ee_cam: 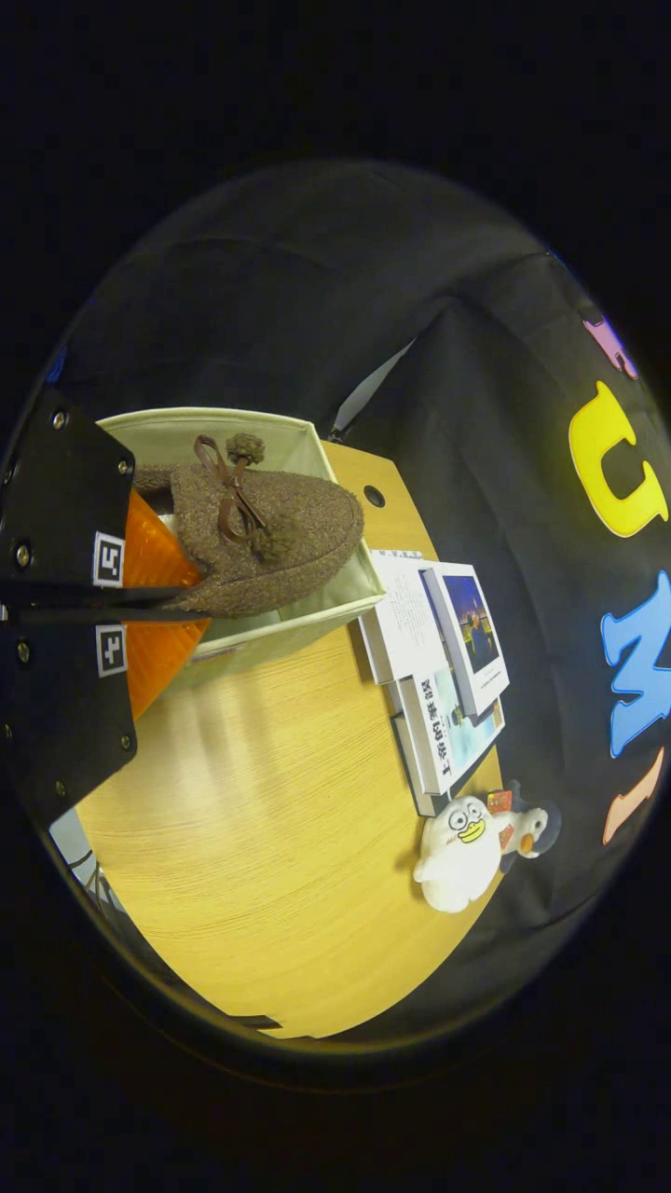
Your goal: Open the storage box then place both shoes into the box .Put the left shoe in first, then the right shoe, with the right side of both shoes facing outward in a uniform manner.
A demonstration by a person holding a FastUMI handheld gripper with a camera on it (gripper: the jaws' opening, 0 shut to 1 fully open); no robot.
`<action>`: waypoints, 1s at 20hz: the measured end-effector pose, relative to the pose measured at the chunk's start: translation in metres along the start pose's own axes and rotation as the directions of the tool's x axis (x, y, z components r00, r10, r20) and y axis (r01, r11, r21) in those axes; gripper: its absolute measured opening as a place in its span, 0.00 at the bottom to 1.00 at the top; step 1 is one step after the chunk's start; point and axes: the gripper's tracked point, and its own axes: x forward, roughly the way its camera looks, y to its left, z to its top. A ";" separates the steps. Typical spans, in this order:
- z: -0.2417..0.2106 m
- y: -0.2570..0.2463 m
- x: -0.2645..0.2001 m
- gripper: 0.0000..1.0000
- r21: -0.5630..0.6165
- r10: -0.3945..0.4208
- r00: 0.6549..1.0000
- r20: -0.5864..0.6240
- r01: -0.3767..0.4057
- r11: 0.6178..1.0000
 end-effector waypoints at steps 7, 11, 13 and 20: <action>0.015 0.030 -0.021 0.86 -0.108 0.066 0.992 0.105 -0.054 0.993; 0.038 0.030 -0.047 0.99 -0.205 0.076 0.977 0.201 -0.034 0.978; 0.049 0.025 -0.061 0.99 -0.226 0.081 0.967 0.243 -0.025 0.974; 0.088 -0.014 -0.111 0.99 -0.286 0.085 0.921 0.381 0.030 0.958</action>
